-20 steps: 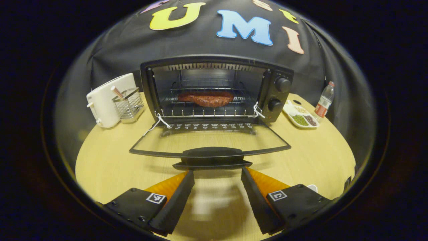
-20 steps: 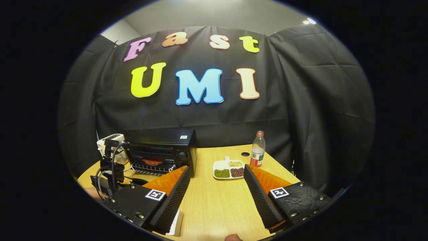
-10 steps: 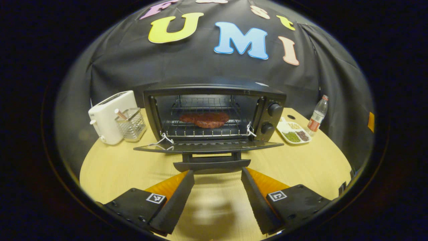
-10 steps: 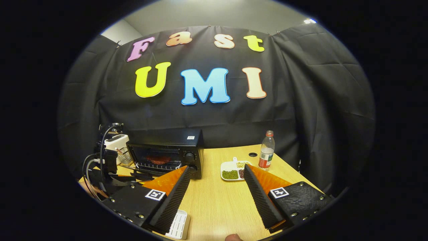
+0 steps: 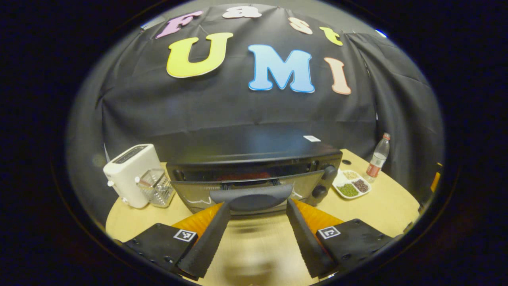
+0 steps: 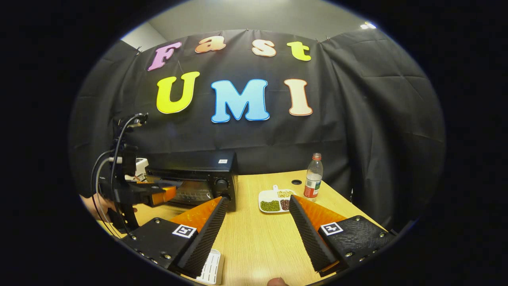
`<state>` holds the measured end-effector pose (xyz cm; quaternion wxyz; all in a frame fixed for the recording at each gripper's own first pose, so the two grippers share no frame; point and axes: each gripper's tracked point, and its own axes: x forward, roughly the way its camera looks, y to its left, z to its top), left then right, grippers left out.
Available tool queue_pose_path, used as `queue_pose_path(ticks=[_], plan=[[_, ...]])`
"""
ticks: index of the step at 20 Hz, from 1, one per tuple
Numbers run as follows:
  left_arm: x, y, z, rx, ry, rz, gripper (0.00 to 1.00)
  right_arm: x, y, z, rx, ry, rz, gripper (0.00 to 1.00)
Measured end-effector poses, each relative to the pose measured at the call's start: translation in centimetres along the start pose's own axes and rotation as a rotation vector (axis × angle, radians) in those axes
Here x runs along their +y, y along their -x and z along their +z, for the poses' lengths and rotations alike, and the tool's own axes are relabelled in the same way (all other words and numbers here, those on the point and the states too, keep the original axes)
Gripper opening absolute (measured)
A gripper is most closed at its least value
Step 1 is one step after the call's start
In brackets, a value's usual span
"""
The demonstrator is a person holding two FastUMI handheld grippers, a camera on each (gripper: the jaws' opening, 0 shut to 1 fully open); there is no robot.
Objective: Open the electric oven with the left hand, put the food in, and close the electric oven.
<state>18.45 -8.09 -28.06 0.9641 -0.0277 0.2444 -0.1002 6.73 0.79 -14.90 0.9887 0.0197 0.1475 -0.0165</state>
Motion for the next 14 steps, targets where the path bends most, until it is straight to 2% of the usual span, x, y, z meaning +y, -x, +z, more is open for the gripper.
queue_pose_path(ticks=[3,4,6,8,11,13,14], plan=[[0.5,0.4,3.6,-0.109,-0.018,0.013,0.95,-0.3,0.2,0.8,-0.021,-0.013,-0.006,0.98],[0.6,1.1,4.9,-0.148,-0.022,0.013,1.00,-0.4,0.3,1.2,-0.031,-0.016,-0.006,0.98],[0.4,3.3,7.5,-0.219,-0.035,0.021,0.93,-0.6,0.8,2.6,-0.063,-0.027,0.006,0.98],[-0.1,6.0,10.0,-0.285,-0.042,0.039,1.00,-0.7,1.0,4.2,-0.098,-0.031,0.025,0.98],[-0.6,11.0,12.8,-0.361,-0.023,0.070,0.90,-1.6,1.8,6.3,-0.122,-0.031,0.048,0.98],[-0.8,14.3,13.7,-0.384,0.007,0.086,1.00,-2.7,2.6,7.7,-0.142,-0.041,0.063,0.98],[-1.0,16.0,14.0,-0.393,0.020,0.097,0.99,-3.3,3.1,8.2,-0.150,-0.047,0.068,0.98]])
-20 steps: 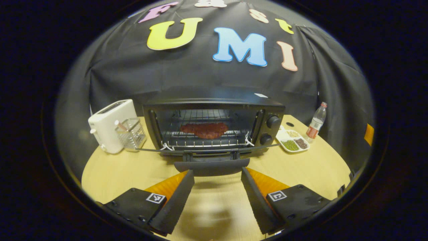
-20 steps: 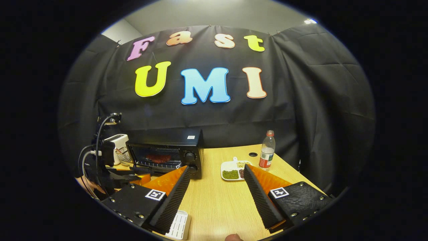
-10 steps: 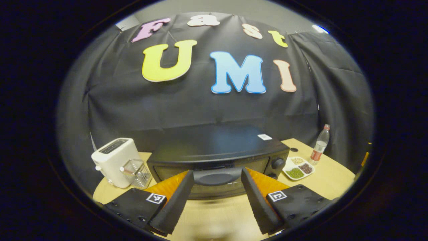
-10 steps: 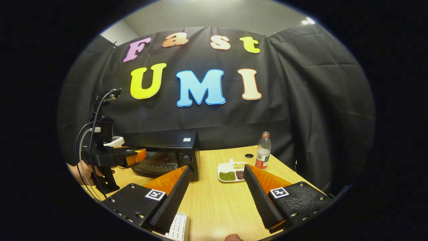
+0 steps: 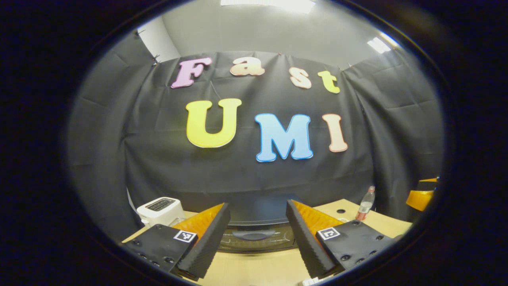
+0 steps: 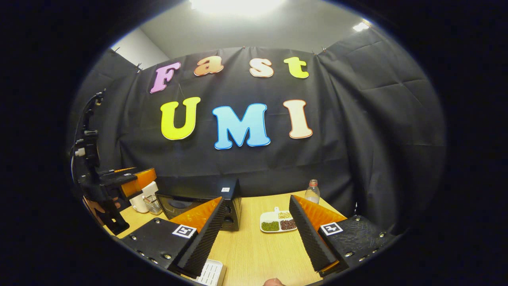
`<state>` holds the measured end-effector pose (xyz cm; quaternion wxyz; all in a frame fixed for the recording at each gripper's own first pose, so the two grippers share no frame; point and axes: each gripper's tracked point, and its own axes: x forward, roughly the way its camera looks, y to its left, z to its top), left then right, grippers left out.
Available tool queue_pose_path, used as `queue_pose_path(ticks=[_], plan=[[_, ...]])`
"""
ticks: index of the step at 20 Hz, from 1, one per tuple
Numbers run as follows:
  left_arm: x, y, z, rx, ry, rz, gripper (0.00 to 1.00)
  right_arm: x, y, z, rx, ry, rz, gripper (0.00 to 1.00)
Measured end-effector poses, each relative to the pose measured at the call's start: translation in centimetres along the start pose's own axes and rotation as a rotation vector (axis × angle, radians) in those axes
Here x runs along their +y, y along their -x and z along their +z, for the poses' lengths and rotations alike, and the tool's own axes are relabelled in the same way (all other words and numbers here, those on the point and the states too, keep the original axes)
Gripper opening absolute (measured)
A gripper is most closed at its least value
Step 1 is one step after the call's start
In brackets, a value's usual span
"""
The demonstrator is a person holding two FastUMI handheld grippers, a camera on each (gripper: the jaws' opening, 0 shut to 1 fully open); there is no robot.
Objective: Open the electric oven with the left hand, put the food in, and close the electric oven.
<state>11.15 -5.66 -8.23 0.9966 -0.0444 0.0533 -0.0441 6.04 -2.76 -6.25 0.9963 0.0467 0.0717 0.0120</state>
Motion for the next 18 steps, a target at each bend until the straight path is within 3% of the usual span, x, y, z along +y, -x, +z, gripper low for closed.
queue_pose_path(ticks=[8,11,12,14,18], plan=[[1.2,10.9,4.5,-0.067,-0.034,0.135,0.99,-3.5,3.0,2.9,-0.063,0.001,0.070,0.97],[1.6,13.9,5.0,-0.069,-0.051,0.160,0.99,-3.7,3.6,3.6,-0.068,0.011,0.073,0.98],[2.0,14.7,5.2,-0.069,-0.057,0.169,0.95,-3.9,4.5,3.9,-0.077,0.007,0.077,0.98],[2.5,16.1,5.3,-0.066,-0.058,0.180,0.99,-3.6,5.3,4.3,-0.090,-0.001,0.086,0.98],[4.0,18.0,5.3,-0.059,-0.062,0.186,0.99,-2.0,6.7,4.0,-0.090,0.010,0.089,0.98]])
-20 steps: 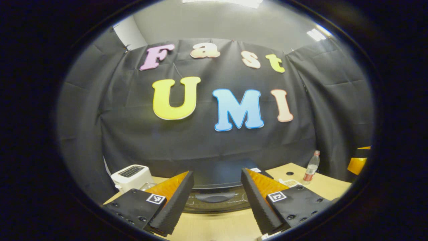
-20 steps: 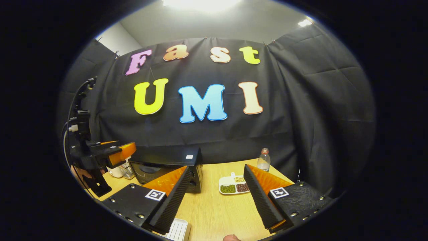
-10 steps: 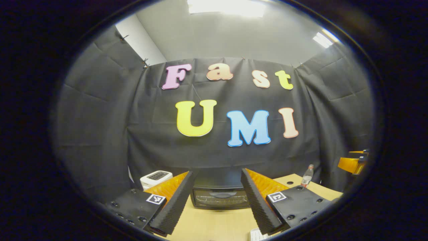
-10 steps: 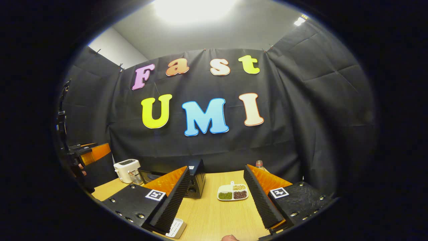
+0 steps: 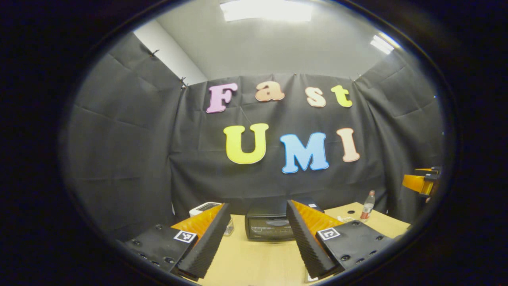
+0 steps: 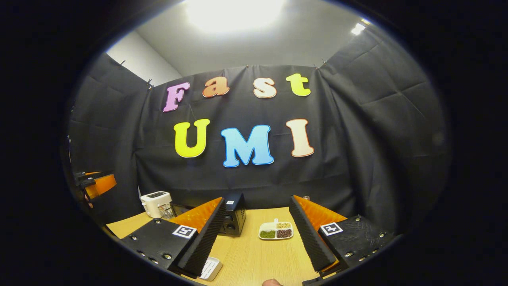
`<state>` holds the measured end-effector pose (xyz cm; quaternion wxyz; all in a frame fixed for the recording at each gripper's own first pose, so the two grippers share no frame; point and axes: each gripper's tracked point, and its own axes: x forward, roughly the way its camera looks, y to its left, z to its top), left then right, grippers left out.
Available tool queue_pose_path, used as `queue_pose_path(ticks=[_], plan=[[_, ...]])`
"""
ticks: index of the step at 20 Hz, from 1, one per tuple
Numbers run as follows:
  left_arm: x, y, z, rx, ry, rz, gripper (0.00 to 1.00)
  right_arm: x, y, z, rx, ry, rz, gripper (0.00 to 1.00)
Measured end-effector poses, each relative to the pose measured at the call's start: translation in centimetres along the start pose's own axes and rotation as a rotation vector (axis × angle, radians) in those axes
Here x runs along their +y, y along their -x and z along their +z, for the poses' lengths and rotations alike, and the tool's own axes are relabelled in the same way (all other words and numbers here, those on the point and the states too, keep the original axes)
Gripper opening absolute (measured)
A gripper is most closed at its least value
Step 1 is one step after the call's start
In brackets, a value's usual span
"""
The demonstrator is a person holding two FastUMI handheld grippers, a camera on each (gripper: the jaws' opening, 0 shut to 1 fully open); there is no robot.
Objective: Open the electric oven with the left hand, put the food in, and close the electric oven.
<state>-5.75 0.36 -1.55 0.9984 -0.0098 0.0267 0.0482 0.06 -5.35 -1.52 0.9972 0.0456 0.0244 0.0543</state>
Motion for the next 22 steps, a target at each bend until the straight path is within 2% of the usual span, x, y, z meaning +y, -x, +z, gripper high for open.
queue_pose_path(ticks=[1,2,4,7,16,21,22], plan=[[0.4,0.3,-0.1,0.005,0.002,-0.004,0.99,0.5,0.5,0.0,0.001,0.001,0.000,0.98],[0.5,0.6,-0.2,0.009,0.008,-0.009,0.90,0.9,0.9,0.0,0.001,0.002,-0.001,0.98],[1.0,1.1,0.0,0.001,0.026,-0.013,1.00,1.5,1.7,0.2,-0.007,-0.001,-0.019,0.98],[1.8,1.6,0.1,-0.009,0.021,-0.016,0.95,3.2,2.3,0.6,-0.027,0.015,-0.009,0.98],[3.9,1.9,0.5,-0.034,-0.003,-0.006,0.99,4.5,2.7,0.3,-0.015,0.012,-0.006,0.98],[4.2,1.7,0.0,-0.030,0.001,-0.002,0.90,4.9,2.7,0.2,-0.006,0.016,0.006,0.98],[4.2,1.6,0.0,-0.029,0.000,-0.006,0.92,5.0,2.8,0.3,-0.008,0.014,0.008,0.98]])
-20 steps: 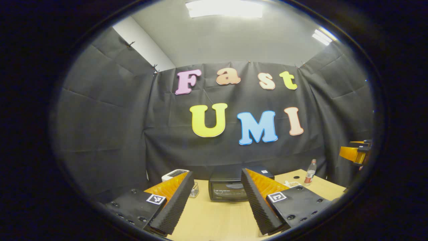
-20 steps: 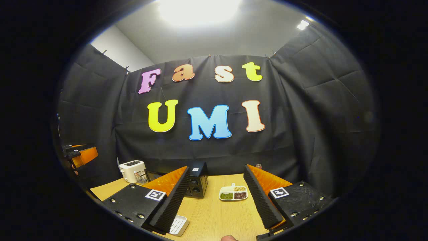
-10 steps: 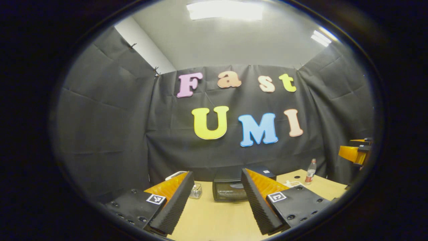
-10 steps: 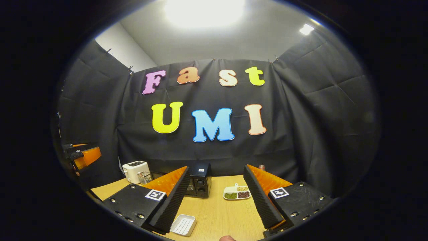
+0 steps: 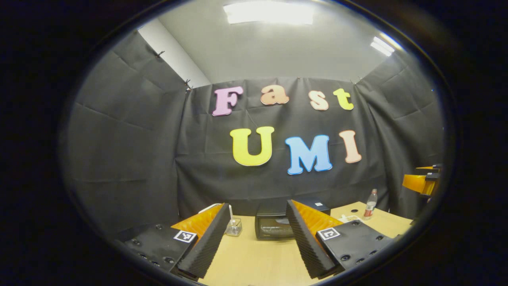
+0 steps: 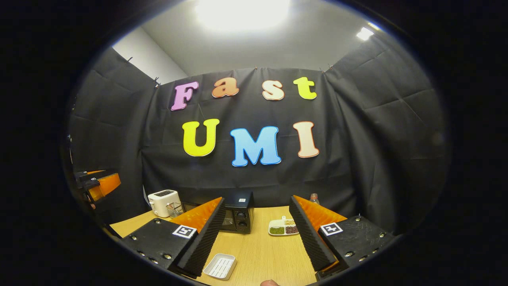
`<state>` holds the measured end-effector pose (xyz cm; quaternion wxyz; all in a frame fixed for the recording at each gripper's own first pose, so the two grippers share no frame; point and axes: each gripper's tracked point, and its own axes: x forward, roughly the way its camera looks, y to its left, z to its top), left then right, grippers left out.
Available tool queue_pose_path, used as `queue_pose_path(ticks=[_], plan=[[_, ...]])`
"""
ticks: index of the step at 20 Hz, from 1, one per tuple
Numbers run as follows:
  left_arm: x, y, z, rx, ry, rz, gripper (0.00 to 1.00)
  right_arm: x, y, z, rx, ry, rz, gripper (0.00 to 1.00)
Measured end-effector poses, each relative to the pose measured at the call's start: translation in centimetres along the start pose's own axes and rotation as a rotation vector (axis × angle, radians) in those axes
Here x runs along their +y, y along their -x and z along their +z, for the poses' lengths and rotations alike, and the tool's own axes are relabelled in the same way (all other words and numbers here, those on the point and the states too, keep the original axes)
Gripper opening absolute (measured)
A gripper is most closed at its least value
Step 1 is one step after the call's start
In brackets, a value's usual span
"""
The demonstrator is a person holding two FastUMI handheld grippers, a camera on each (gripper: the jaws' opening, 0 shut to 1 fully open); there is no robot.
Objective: Open the electric oven with the left hand, put the food in, and close the electric oven.
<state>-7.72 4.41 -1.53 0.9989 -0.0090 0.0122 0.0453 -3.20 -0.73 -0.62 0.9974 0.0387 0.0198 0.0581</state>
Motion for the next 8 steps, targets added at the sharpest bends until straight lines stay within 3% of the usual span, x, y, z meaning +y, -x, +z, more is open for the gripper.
queue_pose_path(ticks=[5,6,8], plan=[[0.00,-0.66,0.10,-0.005,0.010,-0.012,0.99,0.51,-0.18,0.12,-0.008,0.017,-0.002,0.98],[0.12,-0.62,-0.04,-0.007,0.011,-0.011,0.90,0.66,-0.24,0.13,-0.007,0.018,-0.002,0.98],[0.23,-0.81,-0.02,-0.007,0.010,-0.015,0.90,0.93,-0.32,0.26,-0.010,0.017,0.000,0.97]])
